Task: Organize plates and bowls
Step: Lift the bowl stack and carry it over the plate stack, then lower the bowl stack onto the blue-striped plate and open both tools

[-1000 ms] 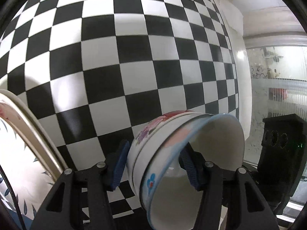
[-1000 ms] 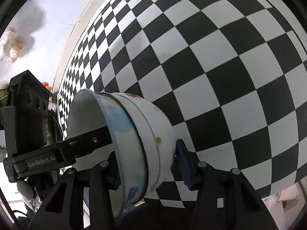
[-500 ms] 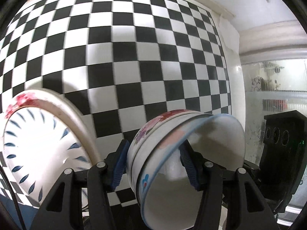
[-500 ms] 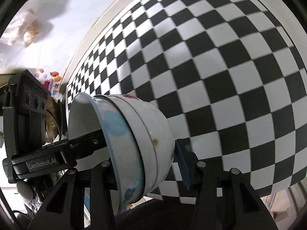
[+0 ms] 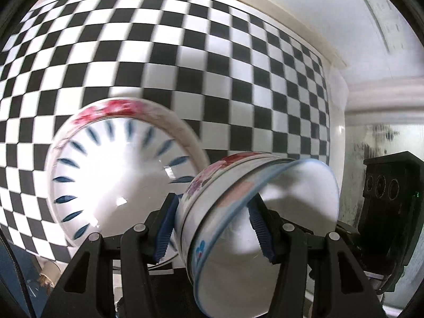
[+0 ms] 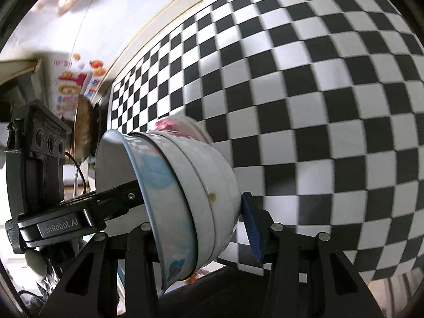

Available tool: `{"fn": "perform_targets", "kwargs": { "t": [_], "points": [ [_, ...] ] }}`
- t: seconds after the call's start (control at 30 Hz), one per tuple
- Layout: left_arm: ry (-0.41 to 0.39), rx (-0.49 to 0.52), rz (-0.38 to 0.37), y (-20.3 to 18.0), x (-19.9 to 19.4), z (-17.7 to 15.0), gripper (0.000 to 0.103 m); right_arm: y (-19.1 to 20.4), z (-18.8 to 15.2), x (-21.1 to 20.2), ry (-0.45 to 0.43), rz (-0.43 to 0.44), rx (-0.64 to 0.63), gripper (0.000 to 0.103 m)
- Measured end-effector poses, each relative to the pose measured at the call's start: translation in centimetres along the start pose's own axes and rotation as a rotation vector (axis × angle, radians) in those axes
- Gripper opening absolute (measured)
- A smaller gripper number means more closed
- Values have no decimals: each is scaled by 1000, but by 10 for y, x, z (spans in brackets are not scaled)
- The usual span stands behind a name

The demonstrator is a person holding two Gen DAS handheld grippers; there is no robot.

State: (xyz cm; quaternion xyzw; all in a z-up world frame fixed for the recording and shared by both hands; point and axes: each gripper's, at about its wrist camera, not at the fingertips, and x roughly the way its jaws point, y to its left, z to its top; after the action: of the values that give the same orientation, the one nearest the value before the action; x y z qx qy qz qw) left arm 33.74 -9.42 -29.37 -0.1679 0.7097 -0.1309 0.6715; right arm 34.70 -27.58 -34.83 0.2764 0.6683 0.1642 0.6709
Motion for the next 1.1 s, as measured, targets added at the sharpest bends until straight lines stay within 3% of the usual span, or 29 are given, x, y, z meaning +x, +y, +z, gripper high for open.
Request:
{"fn": "perform_targets", "kwargs": {
  "t": [0.5,1.1],
  "points": [
    [-33,-182,17,84,-12,0,52,66,30,80,135,10,-142,47],
    [-14,-232,13,112,-3,3,52,76,39,114,185,-21,-160,47]
  ]
}}
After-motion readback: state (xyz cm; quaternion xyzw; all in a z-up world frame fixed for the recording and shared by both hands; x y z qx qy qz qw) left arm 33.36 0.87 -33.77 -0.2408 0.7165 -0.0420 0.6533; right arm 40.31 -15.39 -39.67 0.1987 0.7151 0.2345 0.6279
